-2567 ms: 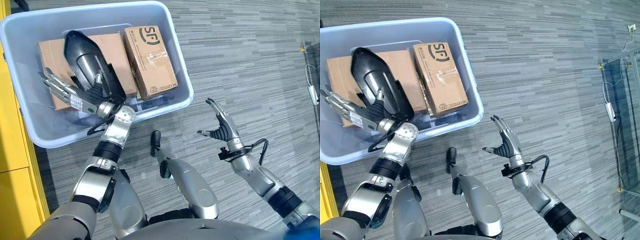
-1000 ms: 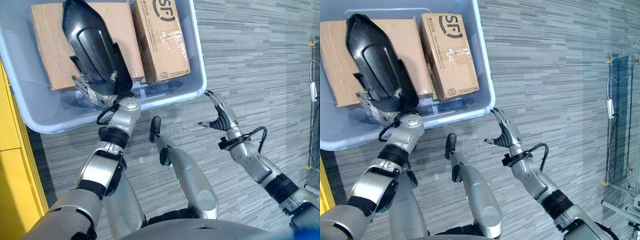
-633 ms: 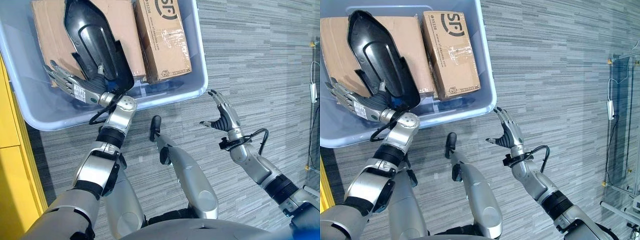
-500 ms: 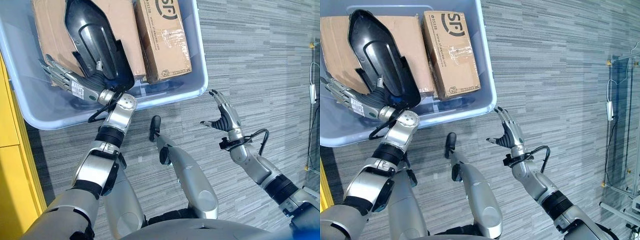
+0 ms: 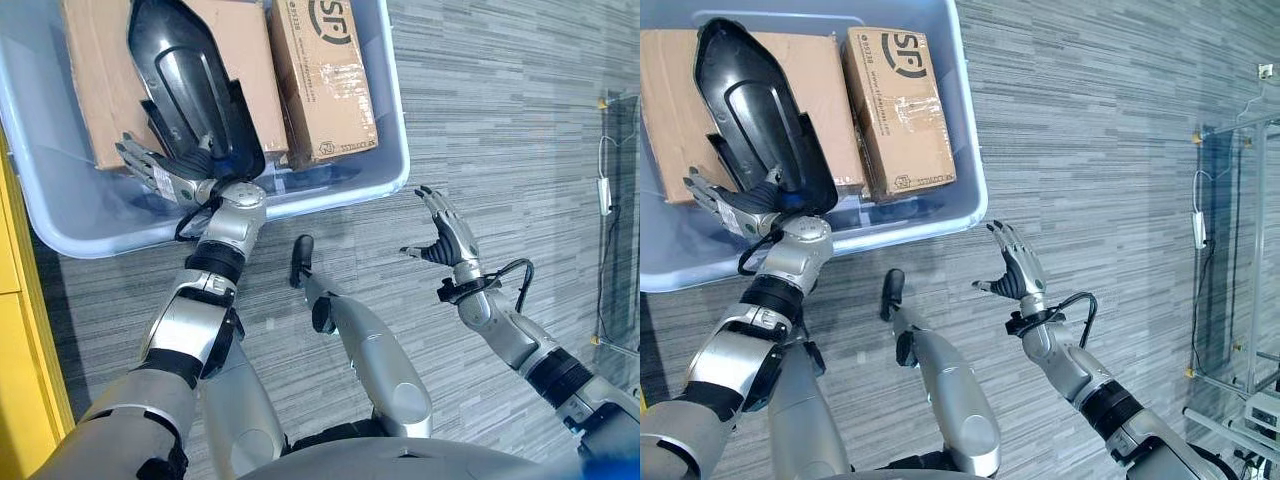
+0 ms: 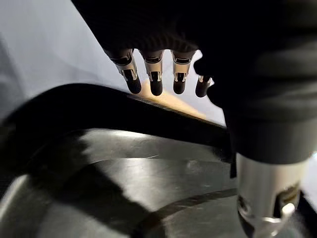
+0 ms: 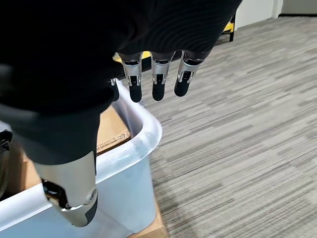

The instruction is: Move parts from the plastic box to the shelf.

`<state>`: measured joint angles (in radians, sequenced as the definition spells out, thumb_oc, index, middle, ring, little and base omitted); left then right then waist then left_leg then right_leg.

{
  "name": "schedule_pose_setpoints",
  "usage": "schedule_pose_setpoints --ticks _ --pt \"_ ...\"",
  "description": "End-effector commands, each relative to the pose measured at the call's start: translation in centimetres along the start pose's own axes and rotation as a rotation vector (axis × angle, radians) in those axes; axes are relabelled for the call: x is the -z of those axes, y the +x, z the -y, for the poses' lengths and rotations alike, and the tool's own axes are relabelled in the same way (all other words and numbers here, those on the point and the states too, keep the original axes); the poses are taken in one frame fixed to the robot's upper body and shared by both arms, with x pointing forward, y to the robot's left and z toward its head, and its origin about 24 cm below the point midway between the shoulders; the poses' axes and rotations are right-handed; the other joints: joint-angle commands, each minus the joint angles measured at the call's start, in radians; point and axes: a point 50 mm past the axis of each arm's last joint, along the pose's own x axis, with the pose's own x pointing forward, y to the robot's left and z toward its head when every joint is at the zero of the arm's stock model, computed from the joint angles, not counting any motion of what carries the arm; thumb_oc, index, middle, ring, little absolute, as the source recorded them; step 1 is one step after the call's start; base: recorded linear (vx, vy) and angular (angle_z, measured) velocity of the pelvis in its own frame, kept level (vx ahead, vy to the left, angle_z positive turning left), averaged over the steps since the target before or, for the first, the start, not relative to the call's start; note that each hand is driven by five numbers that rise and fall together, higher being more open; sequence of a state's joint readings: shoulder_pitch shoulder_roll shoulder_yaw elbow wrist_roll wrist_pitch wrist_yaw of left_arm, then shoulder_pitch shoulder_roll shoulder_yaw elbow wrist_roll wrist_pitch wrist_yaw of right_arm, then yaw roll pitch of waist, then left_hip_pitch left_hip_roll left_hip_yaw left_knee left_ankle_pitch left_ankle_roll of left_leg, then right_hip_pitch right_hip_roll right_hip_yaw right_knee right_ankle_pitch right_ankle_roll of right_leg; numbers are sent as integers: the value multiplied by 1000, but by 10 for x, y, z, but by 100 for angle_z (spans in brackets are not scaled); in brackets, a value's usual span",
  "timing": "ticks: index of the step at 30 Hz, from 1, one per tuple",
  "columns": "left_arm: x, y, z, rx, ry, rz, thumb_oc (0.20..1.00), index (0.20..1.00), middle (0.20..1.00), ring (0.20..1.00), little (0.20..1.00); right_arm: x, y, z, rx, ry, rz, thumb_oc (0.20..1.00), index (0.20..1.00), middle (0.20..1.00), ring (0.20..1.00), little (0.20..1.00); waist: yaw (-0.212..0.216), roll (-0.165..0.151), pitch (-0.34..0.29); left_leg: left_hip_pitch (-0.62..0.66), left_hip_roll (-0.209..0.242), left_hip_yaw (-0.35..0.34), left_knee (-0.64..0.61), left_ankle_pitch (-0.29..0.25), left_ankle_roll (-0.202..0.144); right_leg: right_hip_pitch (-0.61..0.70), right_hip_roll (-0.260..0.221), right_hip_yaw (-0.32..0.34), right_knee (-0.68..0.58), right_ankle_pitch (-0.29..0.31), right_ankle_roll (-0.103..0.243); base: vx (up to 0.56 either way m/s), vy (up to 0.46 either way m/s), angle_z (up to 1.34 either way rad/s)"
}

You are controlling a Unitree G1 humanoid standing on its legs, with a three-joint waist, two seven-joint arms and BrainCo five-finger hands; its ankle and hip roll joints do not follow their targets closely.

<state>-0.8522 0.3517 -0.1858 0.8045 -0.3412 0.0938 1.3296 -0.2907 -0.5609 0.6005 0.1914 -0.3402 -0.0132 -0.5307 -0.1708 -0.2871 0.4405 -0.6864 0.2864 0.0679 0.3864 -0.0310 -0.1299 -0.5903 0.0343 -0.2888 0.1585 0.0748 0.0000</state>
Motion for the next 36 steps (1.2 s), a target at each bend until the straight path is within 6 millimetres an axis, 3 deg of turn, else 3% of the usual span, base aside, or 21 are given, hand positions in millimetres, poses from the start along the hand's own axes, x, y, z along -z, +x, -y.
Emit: schedule_pose_setpoints --ticks 1,4,9,12,16,20,27,30,36 --pt "-7 21 -12 -49 22 88 1000 1000 1000 1000 1000 -25 16 22 115 42 93 1000 1000 1000 1000 1000 32 -138 80 -57 6 0 45 34 -7 -27 -32 89 92 -10 88 0 0 0" --pt "-6 22 -11 -43 2 40 1000 1000 1000 1000 1000 -24 17 23 116 37 92 1000 1000 1000 1000 1000 30 -139 80 -66 6 0 49 33 -8 -37 -32 89 97 -10 88 0 0 0" --pt "-25 25 -6 15 69 194 1000 1000 1000 1000 1000 -22 19 29 130 38 75 1000 1000 1000 1000 1000 21 -146 80 -81 6 2 59 30 -5 -55 -33 91 110 -10 86 0 0 0" --pt "-24 26 -3 83 56 174 1000 1000 1000 1000 1000 -21 19 29 125 36 68 1000 1000 1000 1000 1000 17 -145 80 -90 4 3 63 31 -4 -66 -33 92 112 -7 86 -6 5 -2" --pt "-23 25 2 176 173 228 1000 1000 1000 1000 1000 -17 17 32 124 33 52 1000 1000 1000 1000 1000 11 -142 80 -99 3 7 67 30 -1 -79 -37 94 116 -4 85 0 0 0" --pt "-13 23 4 225 229 186 1000 1000 1000 1000 1000 -17 19 34 127 26 59 1000 1000 1000 1000 1000 6 -130 80 -108 0 13 65 32 0 -96 -41 98 119 -4 84 -10 21 -2" --pt "-15 17 14 343 179 80 1000 1000 1000 1000 1000 -19 25 44 125 18 62 1000 1000 1000 1000 1000 -8 -118 80 -120 -7 23 75 30 2 -117 -50 107 127 -3 87 -14 36 -2" --pt "-7 10 19 405 153 -28 1000 1000 1000 1000 1000 -23 29 46 125 8 66 1000 1000 1000 1000 1000 -12 -117 80 -123 -5 25 70 31 0 -123 -52 106 126 -4 87 -8 6 3" --pt "0 6 23 480 184 -75 1000 1000 1000 1000 1000 -22 34 56 136 36 54 1000 1000 1000 1000 1000 -22 -109 80 -132 -11 30 61 40 1 -144 -57 113 131 -1 89 -5 8 1"
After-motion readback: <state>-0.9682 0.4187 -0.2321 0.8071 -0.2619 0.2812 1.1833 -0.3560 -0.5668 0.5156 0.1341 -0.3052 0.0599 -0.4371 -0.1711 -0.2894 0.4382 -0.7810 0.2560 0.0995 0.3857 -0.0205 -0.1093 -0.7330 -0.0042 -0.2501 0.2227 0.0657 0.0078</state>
